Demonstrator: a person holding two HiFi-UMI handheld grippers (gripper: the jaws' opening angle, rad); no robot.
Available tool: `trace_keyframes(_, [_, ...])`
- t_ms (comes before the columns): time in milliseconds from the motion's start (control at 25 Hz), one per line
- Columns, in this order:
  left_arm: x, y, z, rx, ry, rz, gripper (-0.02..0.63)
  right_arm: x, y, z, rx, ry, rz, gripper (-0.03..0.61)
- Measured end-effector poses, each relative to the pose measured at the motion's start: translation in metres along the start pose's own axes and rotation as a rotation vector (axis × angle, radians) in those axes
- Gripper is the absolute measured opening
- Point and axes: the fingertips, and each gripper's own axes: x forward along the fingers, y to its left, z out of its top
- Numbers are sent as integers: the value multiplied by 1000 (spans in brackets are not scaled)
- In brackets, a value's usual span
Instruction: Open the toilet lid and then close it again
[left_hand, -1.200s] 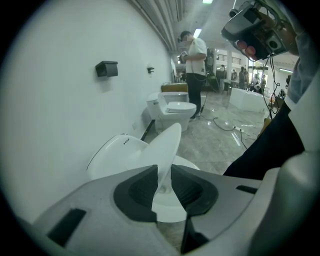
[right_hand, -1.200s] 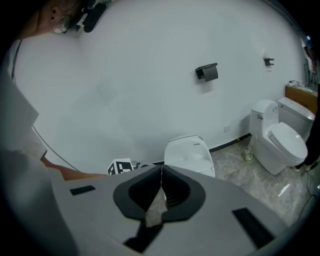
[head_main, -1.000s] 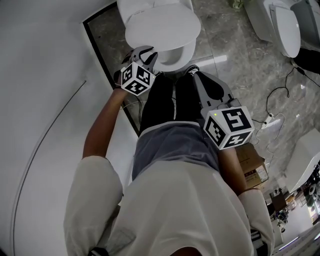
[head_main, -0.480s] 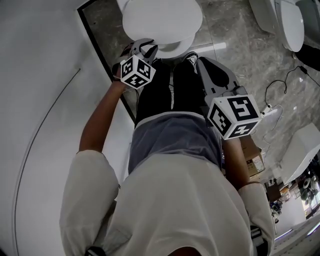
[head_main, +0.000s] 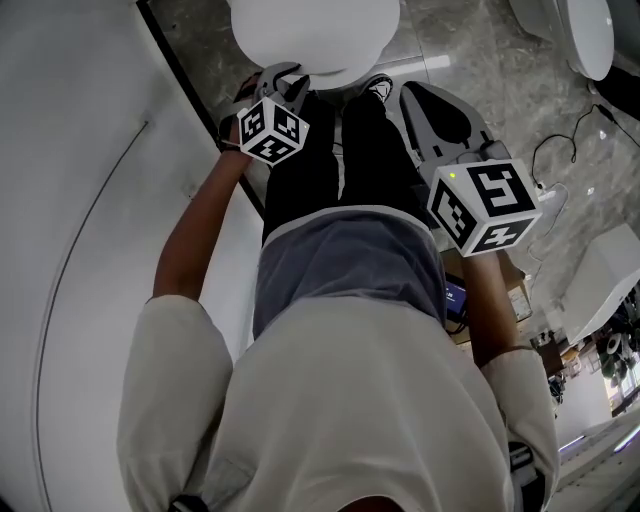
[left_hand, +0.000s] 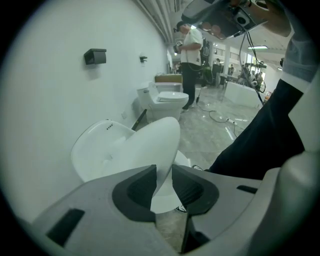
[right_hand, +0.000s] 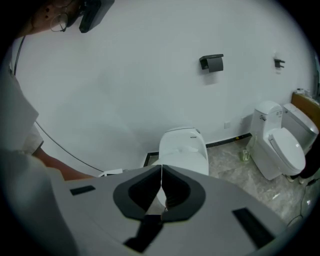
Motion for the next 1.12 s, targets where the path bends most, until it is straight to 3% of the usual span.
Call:
trace_keyframes(760, [39,-45,-38,-4,84,-130,87,23,1,-29,-22,86,32,11])
trace_keyframes(1120, [60,-58,-56,50,124,-169,87,45,3,-37,-48,120,50,11])
